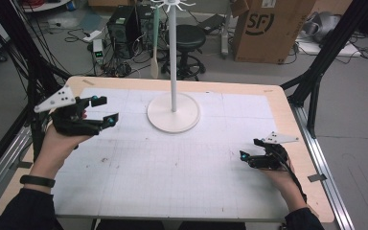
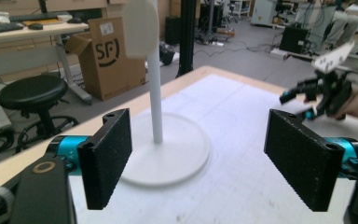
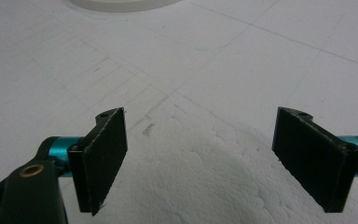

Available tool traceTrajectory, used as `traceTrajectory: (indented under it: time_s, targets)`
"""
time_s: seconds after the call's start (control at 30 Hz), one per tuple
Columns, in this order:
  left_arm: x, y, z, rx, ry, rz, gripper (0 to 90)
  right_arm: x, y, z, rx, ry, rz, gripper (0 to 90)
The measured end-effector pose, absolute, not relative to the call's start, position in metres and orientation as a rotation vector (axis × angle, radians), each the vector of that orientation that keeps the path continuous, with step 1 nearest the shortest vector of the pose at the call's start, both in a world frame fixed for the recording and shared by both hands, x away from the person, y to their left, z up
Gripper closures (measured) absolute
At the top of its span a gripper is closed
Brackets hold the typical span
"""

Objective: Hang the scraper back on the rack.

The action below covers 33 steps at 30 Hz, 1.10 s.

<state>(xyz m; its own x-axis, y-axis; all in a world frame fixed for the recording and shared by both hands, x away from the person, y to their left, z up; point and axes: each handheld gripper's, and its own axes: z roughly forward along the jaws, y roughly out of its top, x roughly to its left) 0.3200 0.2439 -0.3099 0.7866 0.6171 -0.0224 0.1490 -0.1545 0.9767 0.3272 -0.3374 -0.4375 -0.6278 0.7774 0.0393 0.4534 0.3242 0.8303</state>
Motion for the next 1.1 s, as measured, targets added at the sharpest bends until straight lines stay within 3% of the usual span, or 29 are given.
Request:
traceTrajectory:
  time_s: [0.4,1.1]
  targets:
    - [0.309,0.252,-0.375,1.713,0.646,0.429,18.9,0.326,-0.338,-0.437,1.086,2.226,1.218,17.2]
    - [0.312,0.253,-0.396,1.757,0.680,0.436,18.5,0.326,-0.338,-0.437,1.084,2.228,1.217,17.1]
